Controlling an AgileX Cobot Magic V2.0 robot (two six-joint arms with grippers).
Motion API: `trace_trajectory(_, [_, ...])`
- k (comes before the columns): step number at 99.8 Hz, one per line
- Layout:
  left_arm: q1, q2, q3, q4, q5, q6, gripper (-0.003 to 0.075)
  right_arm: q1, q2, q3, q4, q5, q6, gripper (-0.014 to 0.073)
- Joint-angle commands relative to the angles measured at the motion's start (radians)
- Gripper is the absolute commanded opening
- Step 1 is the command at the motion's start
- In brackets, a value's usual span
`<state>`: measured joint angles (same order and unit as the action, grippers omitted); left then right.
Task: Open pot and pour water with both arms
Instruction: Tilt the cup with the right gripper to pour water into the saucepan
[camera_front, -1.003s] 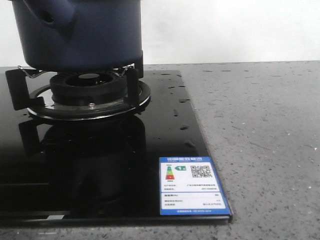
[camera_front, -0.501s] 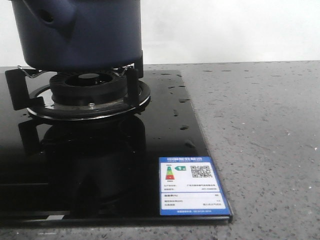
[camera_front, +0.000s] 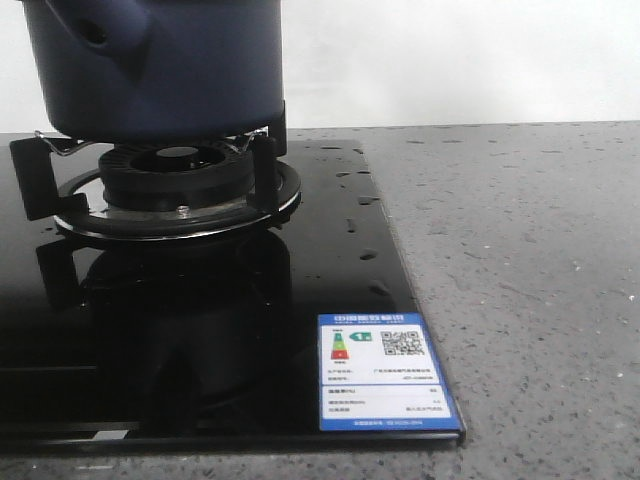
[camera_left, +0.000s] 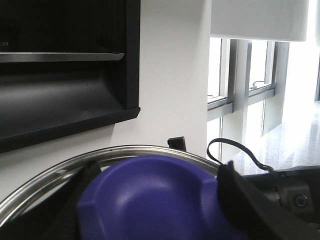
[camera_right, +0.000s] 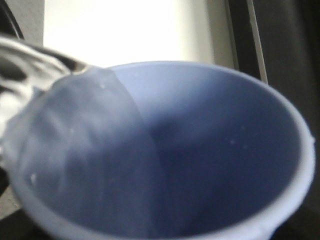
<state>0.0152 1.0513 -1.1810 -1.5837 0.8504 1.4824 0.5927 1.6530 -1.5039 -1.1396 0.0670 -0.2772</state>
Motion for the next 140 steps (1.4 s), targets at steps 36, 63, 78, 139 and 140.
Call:
trace_trajectory(36, [0.001,-0.022,-0.039,-0.084,0.005,-0.009,0.0263,-0.004,-0.019,-0.092,-0.122,-0.015,0.023,0.0318])
trace_trajectory(63, [-0.018,-0.022,-0.039,-0.084,0.005,-0.009,0.0263,-0.004,-0.016,-0.092,-0.466,0.004,0.023,0.0317])
trace_trajectory(78, [-0.034,-0.022,-0.039,-0.064,0.005,-0.009,0.0263,0.003,-0.016,-0.094,-0.656,0.006,0.023,0.0317])
trace_trajectory(139, [-0.034,-0.022,-0.039,-0.046,0.001,-0.009,0.0263,0.013,-0.016,-0.092,-0.391,0.101,0.284,0.0317])
trace_trajectory(140, [-0.034,-0.022,-0.039,-0.046,0.001,-0.009,0.0263,0.013,-0.016,-0.092,-0.379,0.124,0.305,0.0317])
